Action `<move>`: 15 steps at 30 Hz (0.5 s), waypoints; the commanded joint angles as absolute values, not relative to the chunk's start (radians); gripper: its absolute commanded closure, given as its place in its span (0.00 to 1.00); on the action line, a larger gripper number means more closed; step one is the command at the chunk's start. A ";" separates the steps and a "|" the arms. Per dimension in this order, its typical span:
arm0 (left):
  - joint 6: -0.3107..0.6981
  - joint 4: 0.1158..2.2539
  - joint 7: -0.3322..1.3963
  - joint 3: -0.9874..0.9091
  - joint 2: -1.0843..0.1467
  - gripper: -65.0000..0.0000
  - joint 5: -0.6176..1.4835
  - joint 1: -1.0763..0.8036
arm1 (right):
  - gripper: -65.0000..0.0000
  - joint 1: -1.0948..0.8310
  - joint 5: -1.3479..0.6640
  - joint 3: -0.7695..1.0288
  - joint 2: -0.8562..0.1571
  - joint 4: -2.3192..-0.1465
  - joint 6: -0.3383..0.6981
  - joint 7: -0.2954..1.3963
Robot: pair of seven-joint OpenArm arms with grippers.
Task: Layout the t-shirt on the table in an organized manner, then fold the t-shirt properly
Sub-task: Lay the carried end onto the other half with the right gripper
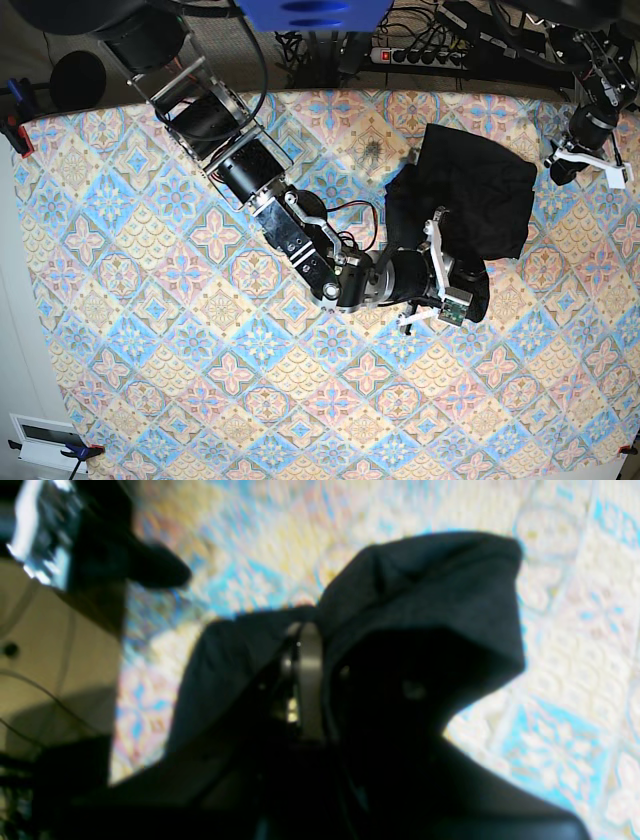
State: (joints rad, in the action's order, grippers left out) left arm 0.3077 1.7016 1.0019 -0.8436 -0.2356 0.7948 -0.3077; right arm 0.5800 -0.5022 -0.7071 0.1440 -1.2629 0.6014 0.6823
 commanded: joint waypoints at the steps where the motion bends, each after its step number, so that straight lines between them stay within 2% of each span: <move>1: 0.312 1.718 0.983 -0.851 -0.252 0.99 0.808 -0.308 | 1.00 0.610 -0.526 -0.702 0.157 -1.282 0.604 0.639; 15: 0.312 1.719 0.989 -0.846 -0.248 0.99 0.809 -0.289 | 0.99 0.567 -0.524 -0.823 0.157 -1.199 0.601 0.417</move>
